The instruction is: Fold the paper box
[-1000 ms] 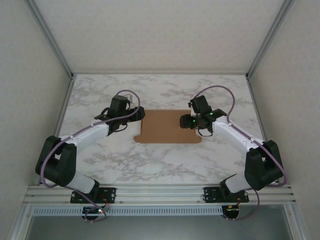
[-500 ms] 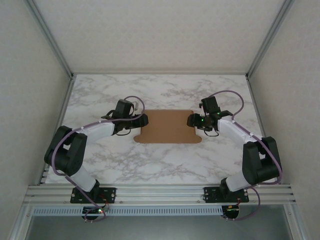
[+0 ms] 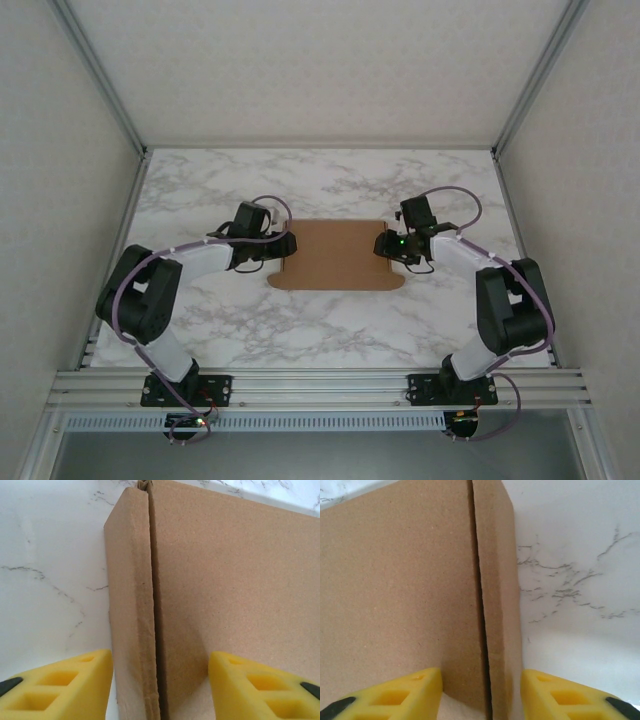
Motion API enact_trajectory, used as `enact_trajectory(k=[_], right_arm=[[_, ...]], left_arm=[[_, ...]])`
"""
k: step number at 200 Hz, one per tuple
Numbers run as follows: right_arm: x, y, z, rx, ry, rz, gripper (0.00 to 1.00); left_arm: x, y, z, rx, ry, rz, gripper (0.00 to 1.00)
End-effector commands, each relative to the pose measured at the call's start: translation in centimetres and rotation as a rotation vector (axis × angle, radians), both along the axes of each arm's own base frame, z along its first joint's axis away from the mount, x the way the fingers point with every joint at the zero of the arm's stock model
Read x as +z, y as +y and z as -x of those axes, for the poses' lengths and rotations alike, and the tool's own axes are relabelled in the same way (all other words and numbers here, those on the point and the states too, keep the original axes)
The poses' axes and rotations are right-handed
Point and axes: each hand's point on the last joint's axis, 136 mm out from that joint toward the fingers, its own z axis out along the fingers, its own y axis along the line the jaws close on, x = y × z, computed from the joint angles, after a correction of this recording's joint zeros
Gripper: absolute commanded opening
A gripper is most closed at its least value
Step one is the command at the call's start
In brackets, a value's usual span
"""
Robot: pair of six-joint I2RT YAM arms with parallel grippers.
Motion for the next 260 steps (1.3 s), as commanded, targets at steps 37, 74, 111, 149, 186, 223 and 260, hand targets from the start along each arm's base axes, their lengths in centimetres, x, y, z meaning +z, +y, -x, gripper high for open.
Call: enact_trajectory(k=[37, 74, 111, 149, 186, 223, 260], right_arm=[[-3.6, -0.7, 1.5, -0.023, 0.094, 0.02, 0.29], [-4.2, -0.8, 1.8, -0.026, 0.113, 0.028, 0.24], [-3.7, 0.2, 2.0, -0.006, 0.116, 0.002, 0.2], [-3.2, 2.3, 3.1, 0.043, 0.132, -0.046, 0.18], [-3.9, 2.2, 4.0, 0.051, 0.15, -0.027, 0.18], [-5.4, 0.8, 4.7, 0.024, 0.194, 0.093, 0.19], [-5.4, 2.0, 5.0, 0.05, 0.212, 0.032, 0.21]], left_arm=[[-4.0, 1.3, 1.3, 0.038, 0.107, -0.068, 0.46], [-4.2, 1.5, 1.3, 0.043, 0.11, -0.075, 0.39], [-3.9, 1.8, 1.0, 0.05, 0.091, -0.098, 0.36], [-3.7, 2.5, 0.7, 0.057, 0.072, -0.139, 0.34], [-4.0, 2.7, 0.7, 0.056, 0.078, -0.162, 0.32], [-5.3, 3.4, 1.2, 0.063, 0.105, -0.202, 0.31], [-6.2, 4.8, 1.2, 0.089, 0.108, -0.281, 0.25]])
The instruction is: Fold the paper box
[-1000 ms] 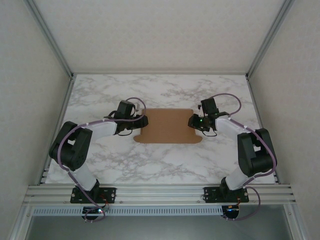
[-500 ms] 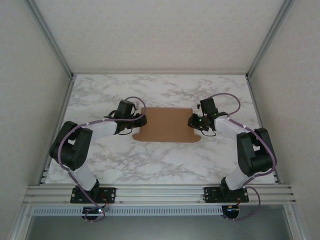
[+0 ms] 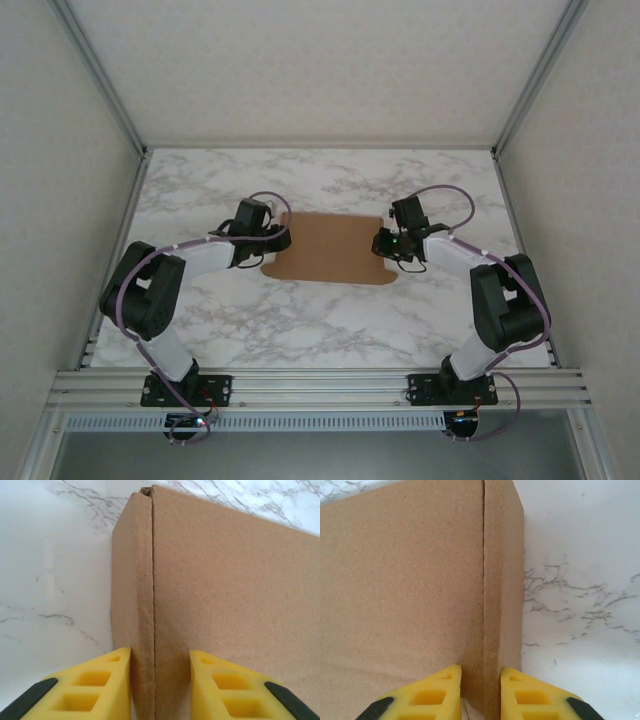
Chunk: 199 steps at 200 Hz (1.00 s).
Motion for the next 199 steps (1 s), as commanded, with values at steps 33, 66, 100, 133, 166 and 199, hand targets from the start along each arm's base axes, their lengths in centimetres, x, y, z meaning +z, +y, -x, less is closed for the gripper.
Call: enact_trajectory(k=[33, 66, 100, 133, 166, 199], right_arm=[[3.2, 1.2, 3.7, 0.068, 0.034, -0.065, 0.36], [7.9, -1.2, 1.8, 0.016, -0.094, -0.064, 0.52], [8.6, -1.9, 0.6, -0.013, -0.109, -0.154, 0.61], [6.1, -1.6, -0.6, -0.036, -0.063, -0.28, 0.68], [4.5, 0.0, -1.0, 0.01, -0.03, -0.399, 0.7], [1.6, 0.1, -0.2, 0.012, 0.038, -0.397, 0.76]], left_arm=[[-5.4, 4.8, 3.3, 0.044, 0.122, -0.261, 0.25], [-4.9, 3.9, 3.0, -0.06, 0.098, -0.246, 0.32], [-5.0, 3.8, 3.2, -0.121, 0.111, -0.213, 0.31], [-5.2, 4.6, 3.1, -0.114, 0.124, -0.191, 0.3], [-5.5, 4.4, 3.2, -0.132, 0.135, -0.161, 0.29], [-6.1, 4.1, 3.6, -0.15, 0.154, -0.148, 0.25]])
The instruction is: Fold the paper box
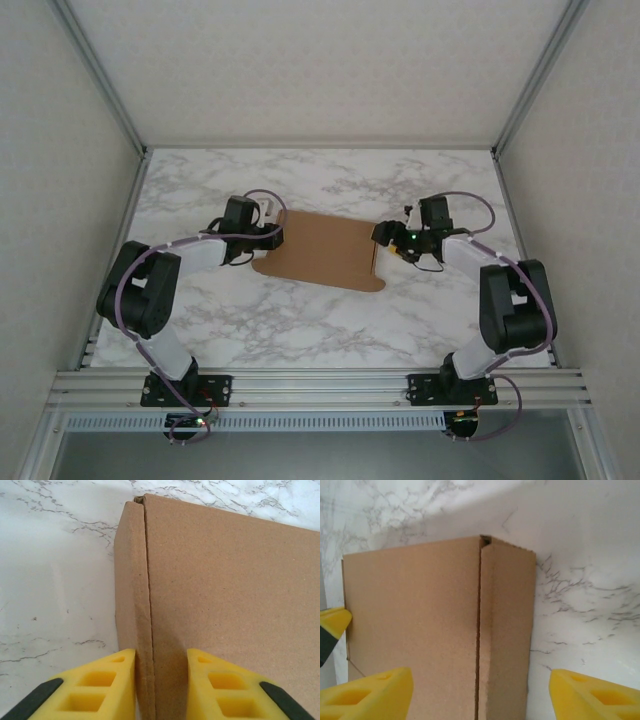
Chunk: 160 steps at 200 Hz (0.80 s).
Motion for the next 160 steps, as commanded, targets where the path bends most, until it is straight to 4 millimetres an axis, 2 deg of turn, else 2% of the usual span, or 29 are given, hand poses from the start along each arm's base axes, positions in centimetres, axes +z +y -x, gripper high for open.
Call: enact_trajectory(k=[1, 41, 88, 109, 136, 160], right_arm=[[-0.9, 0.8, 0.3, 0.029, 0.01, -0.053, 0.76], [-3.3, 1.0, 1.1, 0.035, 0.065, -0.072, 0.76], [-4.9, 2.7, 2.4, 0.112, 0.126, -0.077, 0.78], [-4.7, 3.8, 2.6, 0.152, 0.122, -0.097, 0.78], [-3.3, 5.6, 2.8, 0.214, 0.1, -0.138, 0.78], [-2.7, 5.9, 2.6, 0.216, 0.089, -0.121, 0.78]], left_arm=[[-6.4, 2.3, 4.4, -0.003, 0.232, -0.112, 0.25], [-6.6, 2.5, 4.4, -0.005, 0.242, -0.108, 0.23], [-6.7, 3.3, 4.4, 0.023, 0.245, -0.085, 0.21], [-6.9, 3.1, 4.6, 0.015, 0.254, -0.074, 0.2], [-7.0, 3.0, 4.6, 0.012, 0.257, -0.073, 0.2], [-6.9, 3.1, 4.5, 0.018, 0.258, -0.075, 0.2]])
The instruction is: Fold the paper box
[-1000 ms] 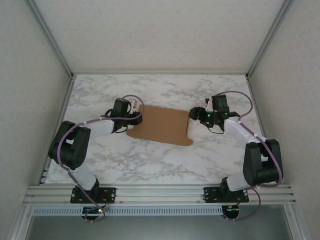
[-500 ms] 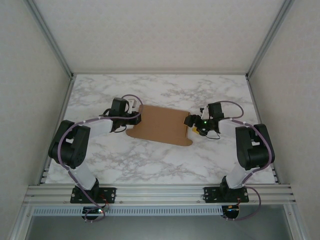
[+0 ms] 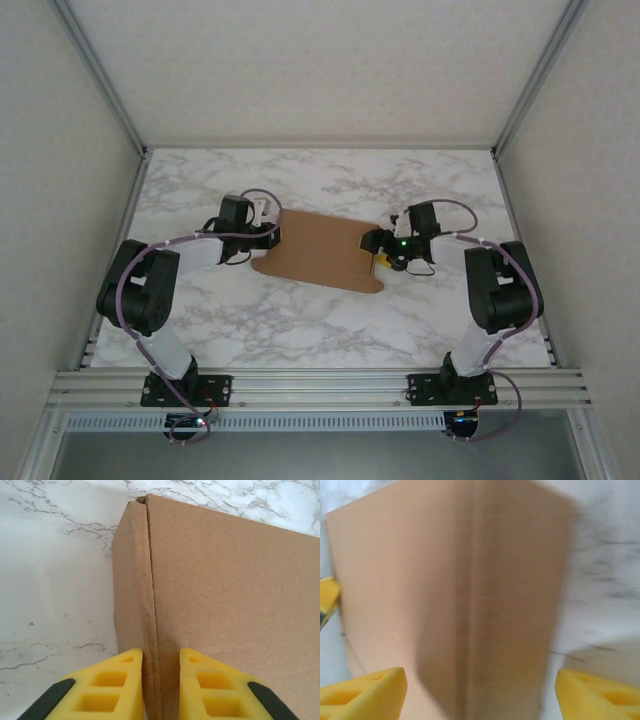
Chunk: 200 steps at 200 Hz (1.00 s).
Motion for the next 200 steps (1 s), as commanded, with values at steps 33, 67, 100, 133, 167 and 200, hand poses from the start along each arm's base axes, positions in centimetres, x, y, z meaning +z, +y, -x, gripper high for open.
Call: enact_trajectory(k=[33, 67, 100, 133, 167, 200], right_arm=[[0.8, 2.6, 0.9, 0.068, 0.031, -0.06, 0.78], [0.0, 2.1, 1.2, 0.03, 0.08, -0.031, 0.79], [-0.4, 1.0, 1.5, -0.001, 0.09, 0.017, 0.79], [0.8, 0.6, 1.4, -0.005, 0.055, -0.005, 0.79], [1.1, 1.4, 1.2, 0.034, 0.08, -0.071, 0.79], [1.3, 2.0, 0.9, 0.044, 0.071, -0.113, 0.8]], left_arm=[[-6.9, 2.8, 4.6, 0.037, 0.251, -0.13, 0.19], [-6.9, 2.9, 4.7, 0.037, 0.254, -0.132, 0.19], [-7.2, 3.7, 4.7, 0.061, 0.266, -0.122, 0.19], [-6.7, 4.7, 4.7, 0.086, 0.249, -0.049, 0.18], [-6.9, 4.7, 4.7, 0.077, 0.275, 0.007, 0.16], [-7.2, 5.2, 4.7, 0.084, 0.281, 0.011, 0.16]])
